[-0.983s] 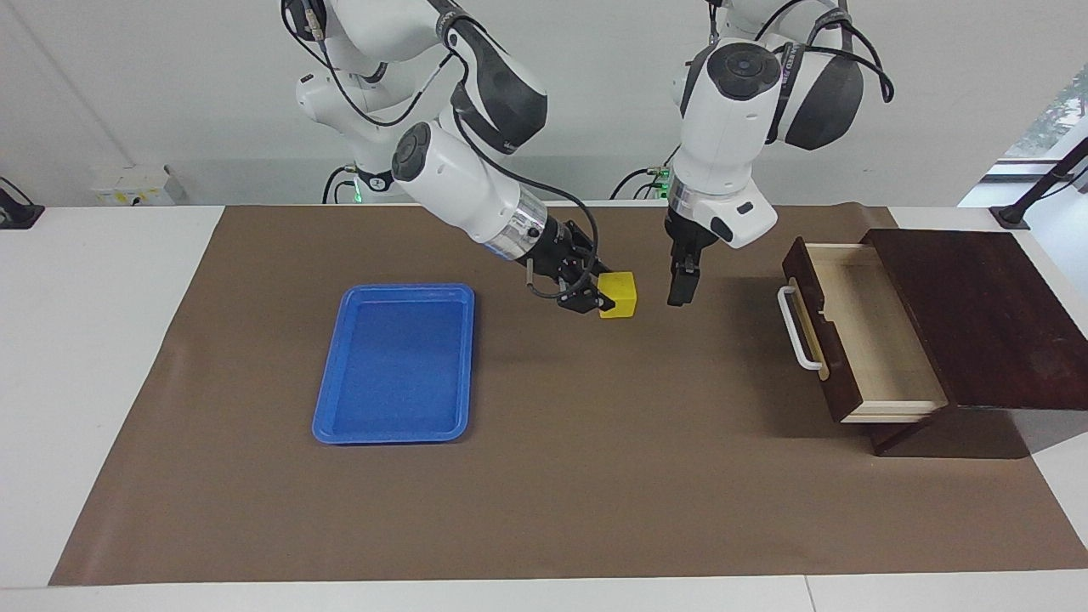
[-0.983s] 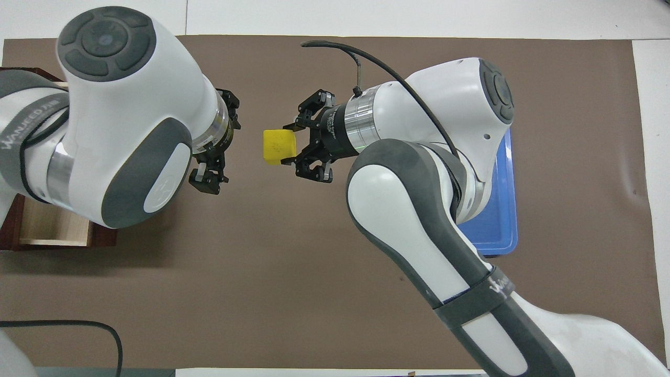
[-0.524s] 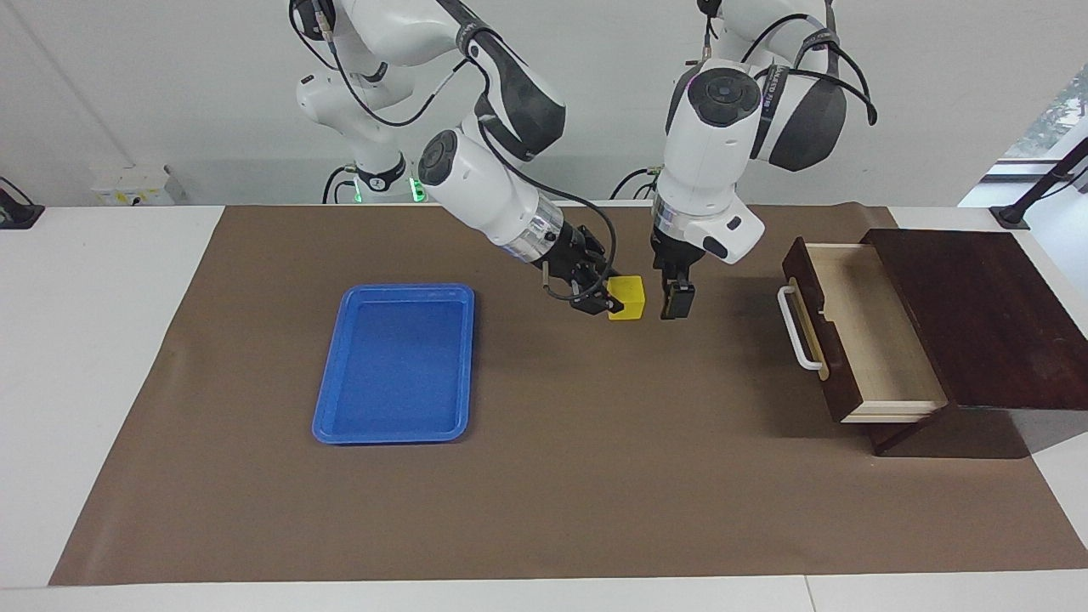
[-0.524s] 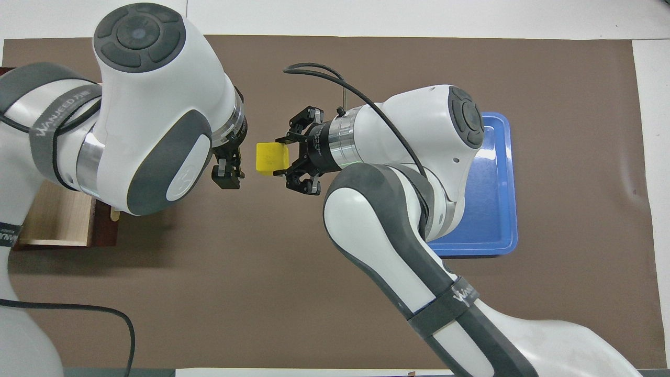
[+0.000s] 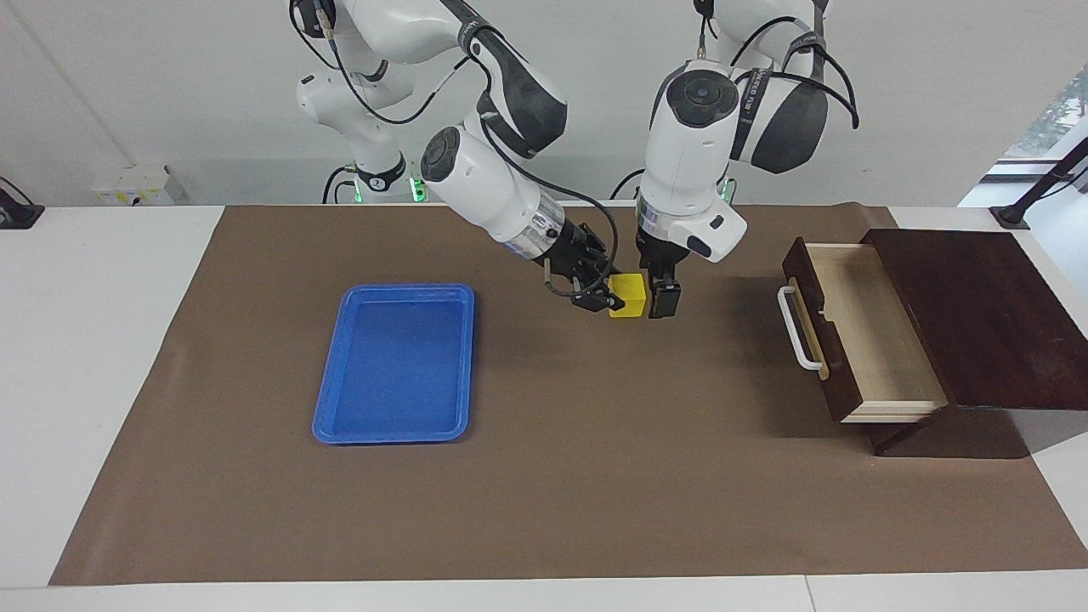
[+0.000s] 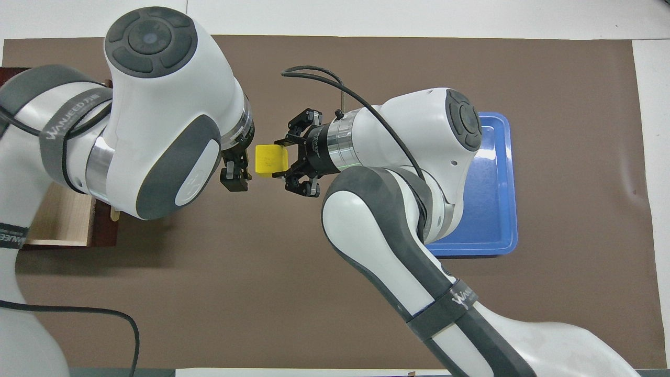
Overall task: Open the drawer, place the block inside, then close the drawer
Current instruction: 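Close the left gripper on the cube and open the right gripper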
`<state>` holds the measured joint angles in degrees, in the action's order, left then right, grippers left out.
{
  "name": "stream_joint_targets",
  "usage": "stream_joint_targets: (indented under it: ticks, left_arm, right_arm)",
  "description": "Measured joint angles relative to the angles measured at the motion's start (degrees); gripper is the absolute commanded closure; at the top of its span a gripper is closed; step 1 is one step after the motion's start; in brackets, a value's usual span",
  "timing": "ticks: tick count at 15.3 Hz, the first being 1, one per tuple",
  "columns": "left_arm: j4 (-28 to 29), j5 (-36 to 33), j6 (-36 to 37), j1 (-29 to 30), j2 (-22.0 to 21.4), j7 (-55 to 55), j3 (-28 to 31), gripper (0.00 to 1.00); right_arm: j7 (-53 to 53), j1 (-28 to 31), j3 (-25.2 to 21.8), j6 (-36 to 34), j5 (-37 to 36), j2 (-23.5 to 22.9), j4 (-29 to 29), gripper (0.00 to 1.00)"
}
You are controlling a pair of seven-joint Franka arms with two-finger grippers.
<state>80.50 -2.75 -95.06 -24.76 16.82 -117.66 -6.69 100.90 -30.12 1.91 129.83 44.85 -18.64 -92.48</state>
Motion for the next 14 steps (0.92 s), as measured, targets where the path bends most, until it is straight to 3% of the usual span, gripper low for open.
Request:
stream_joint_targets:
  ticks: [14]
  left_arm:
    - [-0.02,0.00,-2.19,-1.24,0.28,-1.84,0.00,0.00]
  right_arm:
    - [0.00,0.09,-0.17,0.00,0.00,0.03,-0.02,1.00]
